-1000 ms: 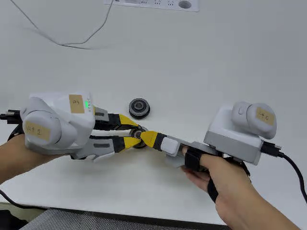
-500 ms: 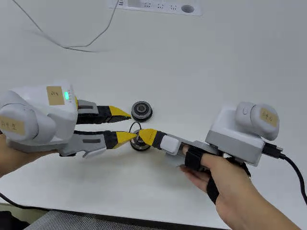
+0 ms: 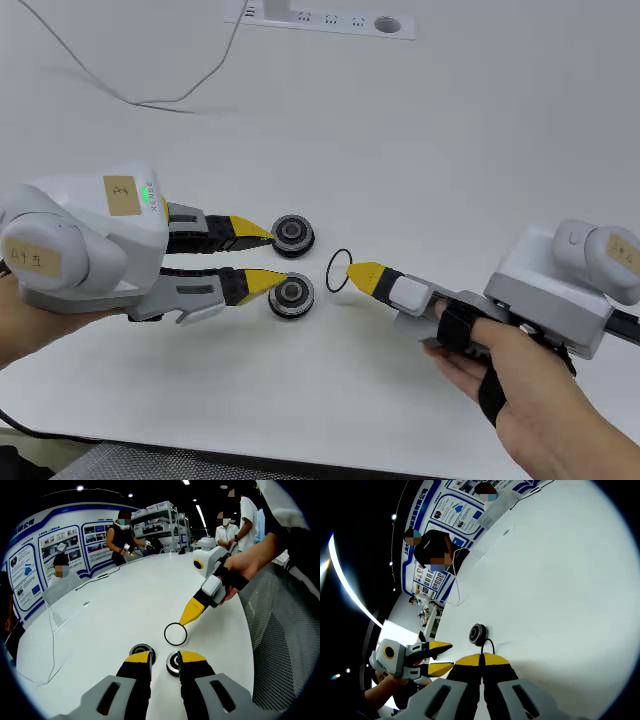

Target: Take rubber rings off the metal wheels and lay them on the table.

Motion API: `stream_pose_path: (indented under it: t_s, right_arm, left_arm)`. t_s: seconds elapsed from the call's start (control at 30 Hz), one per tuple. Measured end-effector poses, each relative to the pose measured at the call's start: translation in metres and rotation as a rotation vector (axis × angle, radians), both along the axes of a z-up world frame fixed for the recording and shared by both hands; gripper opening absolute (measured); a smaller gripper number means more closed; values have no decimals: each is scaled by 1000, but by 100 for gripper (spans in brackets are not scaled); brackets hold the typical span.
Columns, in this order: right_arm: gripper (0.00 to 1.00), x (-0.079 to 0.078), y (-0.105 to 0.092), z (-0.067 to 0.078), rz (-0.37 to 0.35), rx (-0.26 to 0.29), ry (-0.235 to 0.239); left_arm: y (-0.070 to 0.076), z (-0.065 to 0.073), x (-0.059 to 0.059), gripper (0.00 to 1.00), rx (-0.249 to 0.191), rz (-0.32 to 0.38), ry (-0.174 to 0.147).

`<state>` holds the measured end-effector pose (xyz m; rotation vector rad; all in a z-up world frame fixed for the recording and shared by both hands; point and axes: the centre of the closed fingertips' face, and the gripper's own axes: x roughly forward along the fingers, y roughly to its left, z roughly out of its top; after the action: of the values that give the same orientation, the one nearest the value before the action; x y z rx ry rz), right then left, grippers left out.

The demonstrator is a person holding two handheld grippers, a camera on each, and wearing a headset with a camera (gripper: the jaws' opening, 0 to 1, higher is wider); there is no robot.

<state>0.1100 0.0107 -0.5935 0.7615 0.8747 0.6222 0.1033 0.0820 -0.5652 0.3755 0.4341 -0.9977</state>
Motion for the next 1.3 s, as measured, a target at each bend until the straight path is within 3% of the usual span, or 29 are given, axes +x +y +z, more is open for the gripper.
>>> stream_pose_path:
  t_s: [0.27,0.53,0.9,1.03,1.13,1.3]
  right_arm:
    - [2,1,-17,-10,-51,-54,5]
    - [2,0,-28,-15,-40,-194,-50]
    - [12,9,-41,-16,-48,-276,-123]
    - [15,11,-39,-6,-55,-247,-159]
    - [17,10,-30,1,-28,-205,-186]
    - [22,8,-18,6,24,-183,-227]
  left_arm:
    - [-2,0,-1,21,-8,1,7]
    - [-2,2,0,21,-18,12,10]
    - [-5,-2,-4,21,-8,-4,22]
    - [-7,-4,-4,21,-5,-10,25]
    - [-8,-10,-5,21,12,-20,29]
    - [-12,-17,-6,21,31,-39,45]
